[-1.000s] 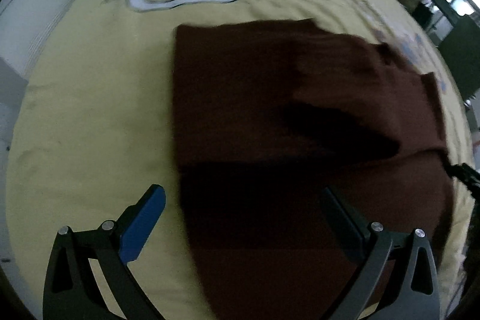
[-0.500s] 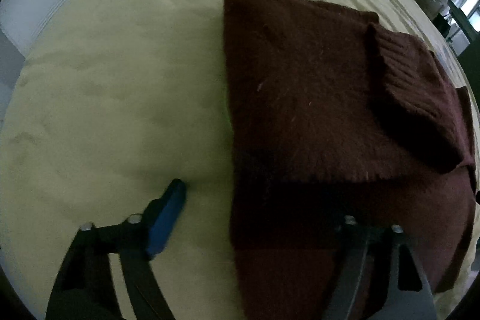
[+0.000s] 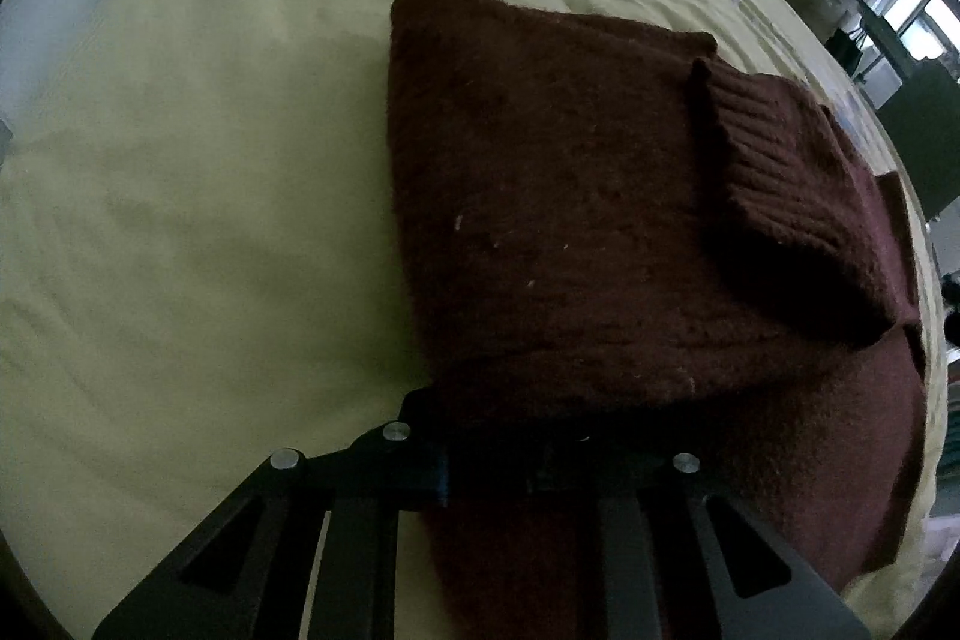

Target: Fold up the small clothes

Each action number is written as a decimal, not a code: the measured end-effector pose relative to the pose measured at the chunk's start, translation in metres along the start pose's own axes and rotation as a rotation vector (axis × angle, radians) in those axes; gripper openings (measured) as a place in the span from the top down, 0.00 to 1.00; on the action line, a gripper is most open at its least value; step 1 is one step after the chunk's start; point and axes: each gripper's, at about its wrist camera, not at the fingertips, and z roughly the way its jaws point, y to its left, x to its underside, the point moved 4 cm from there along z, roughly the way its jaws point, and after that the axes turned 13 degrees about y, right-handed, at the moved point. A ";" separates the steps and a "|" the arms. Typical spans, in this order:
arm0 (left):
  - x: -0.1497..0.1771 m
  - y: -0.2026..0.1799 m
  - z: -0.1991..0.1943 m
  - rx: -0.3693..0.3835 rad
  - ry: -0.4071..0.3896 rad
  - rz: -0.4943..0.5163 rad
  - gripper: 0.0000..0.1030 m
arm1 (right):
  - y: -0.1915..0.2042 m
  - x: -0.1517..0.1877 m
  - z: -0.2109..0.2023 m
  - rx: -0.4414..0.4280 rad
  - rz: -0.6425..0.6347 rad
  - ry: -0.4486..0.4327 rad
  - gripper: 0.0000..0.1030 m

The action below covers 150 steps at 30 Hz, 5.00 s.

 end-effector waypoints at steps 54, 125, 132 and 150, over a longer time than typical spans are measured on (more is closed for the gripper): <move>-0.004 -0.007 0.004 -0.083 0.048 0.015 0.86 | -0.102 0.005 0.063 0.054 0.229 0.031 0.78; 0.014 -0.101 -0.050 -0.061 -0.123 0.056 0.01 | -0.104 0.083 -0.008 0.061 0.193 -0.127 0.01; 0.041 -0.106 -0.075 -0.058 -0.141 0.036 0.01 | -0.111 0.122 -0.044 0.058 0.248 -0.184 0.01; 0.134 -0.066 -0.059 -0.086 -0.050 -0.047 0.01 | -0.138 0.218 -0.034 0.077 0.383 -0.101 0.01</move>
